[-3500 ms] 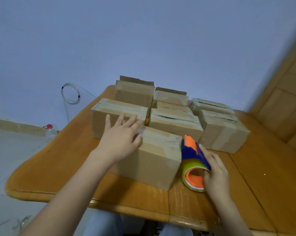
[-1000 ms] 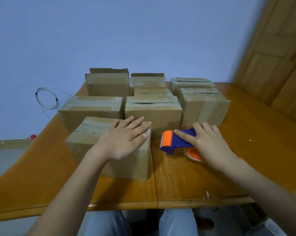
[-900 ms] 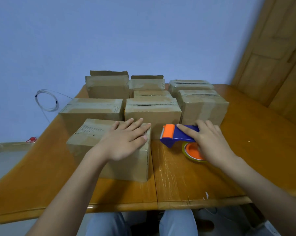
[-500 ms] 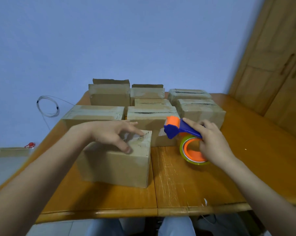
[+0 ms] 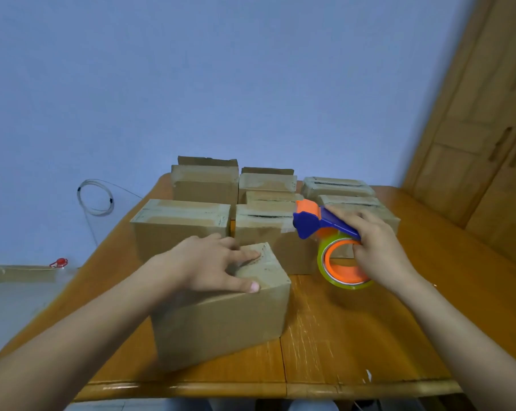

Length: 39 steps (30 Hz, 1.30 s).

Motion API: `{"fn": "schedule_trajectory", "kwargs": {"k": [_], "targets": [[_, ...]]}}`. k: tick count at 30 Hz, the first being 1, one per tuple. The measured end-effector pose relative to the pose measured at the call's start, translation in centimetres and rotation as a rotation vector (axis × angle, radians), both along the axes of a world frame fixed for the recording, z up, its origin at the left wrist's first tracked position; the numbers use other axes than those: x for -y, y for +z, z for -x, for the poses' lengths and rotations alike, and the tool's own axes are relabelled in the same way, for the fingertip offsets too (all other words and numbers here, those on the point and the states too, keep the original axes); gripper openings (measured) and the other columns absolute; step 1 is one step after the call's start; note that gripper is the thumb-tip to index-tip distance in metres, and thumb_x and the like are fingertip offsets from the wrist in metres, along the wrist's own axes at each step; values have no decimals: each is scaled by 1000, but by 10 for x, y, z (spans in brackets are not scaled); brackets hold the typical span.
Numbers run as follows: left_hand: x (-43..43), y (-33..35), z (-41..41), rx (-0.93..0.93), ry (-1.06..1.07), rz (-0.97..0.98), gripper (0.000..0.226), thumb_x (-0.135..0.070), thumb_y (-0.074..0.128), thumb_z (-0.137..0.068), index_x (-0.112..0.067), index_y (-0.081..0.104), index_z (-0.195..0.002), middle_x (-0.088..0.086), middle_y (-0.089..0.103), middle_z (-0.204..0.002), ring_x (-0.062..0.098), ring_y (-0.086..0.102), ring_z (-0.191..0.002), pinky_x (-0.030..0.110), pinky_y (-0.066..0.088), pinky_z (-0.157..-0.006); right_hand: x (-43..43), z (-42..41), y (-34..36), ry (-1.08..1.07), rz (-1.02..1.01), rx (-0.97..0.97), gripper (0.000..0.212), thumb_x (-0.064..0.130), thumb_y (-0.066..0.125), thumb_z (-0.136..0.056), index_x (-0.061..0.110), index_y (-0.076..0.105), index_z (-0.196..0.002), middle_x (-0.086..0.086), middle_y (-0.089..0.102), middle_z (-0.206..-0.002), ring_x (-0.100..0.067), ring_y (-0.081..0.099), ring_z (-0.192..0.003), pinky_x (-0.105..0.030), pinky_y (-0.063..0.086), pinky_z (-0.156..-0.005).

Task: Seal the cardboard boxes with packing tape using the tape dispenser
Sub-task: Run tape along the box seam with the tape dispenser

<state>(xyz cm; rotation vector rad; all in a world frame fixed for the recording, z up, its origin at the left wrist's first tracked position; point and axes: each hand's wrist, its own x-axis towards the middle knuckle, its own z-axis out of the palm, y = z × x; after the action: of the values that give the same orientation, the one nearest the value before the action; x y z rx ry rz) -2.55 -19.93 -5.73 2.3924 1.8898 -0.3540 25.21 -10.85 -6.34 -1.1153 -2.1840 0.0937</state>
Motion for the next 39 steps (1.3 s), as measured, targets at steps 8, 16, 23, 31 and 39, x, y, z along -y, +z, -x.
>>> {"fn": "schedule_trajectory", "kwargs": {"k": [8, 16, 23, 31, 39], "targets": [[14, -17, -37, 70, 151, -207, 100, -84, 4, -68, -32, 14, -153, 5, 35, -141, 23, 40, -126, 36, 46, -91, 1, 8, 6, -12, -13, 16, 77, -11, 60, -82, 32, 39, -142, -7, 55, -123, -22, 47, -110, -30, 44, -79], [22, -18, -15, 254, -261, -91, 70, -76, 18, -85, -50, 7, -149, -18, -17, -158, 5, -25, -143, 36, -15, -117, 2, -2, 13, -17, -17, -7, 75, -14, 58, -81, 29, 43, -141, -8, 56, -123, -22, 47, -110, -31, 45, -80], [23, -33, -52, 283, -15, -99, 69, -75, 17, -87, -50, -3, -148, -12, -16, -159, 13, -20, -146, 41, -9, -120, 5, 0, 20, -10, -6, -23, 77, -13, 61, -81, 31, 41, -141, -6, 55, -126, -21, 47, -114, -38, 50, -84], [21, -22, -68, 500, 147, -404, 58, -59, 40, -94, -31, 38, -146, -4, 29, -157, 14, 23, -144, 36, 19, -117, 4, 3, 26, 74, -45, -5, 81, -15, 60, -80, 40, 38, -136, -3, 57, -125, -20, 48, -113, -32, 47, -81], [-5, -6, -42, 454, 39, -1011, 55, -52, 58, -85, -18, 58, -129, 0, 59, -131, 20, 54, -122, 36, 44, -96, -1, 6, 24, 113, -47, 40, 76, -9, 63, -82, 38, 40, -137, -1, 58, -126, -12, 46, -110, -11, 35, -74]]}}
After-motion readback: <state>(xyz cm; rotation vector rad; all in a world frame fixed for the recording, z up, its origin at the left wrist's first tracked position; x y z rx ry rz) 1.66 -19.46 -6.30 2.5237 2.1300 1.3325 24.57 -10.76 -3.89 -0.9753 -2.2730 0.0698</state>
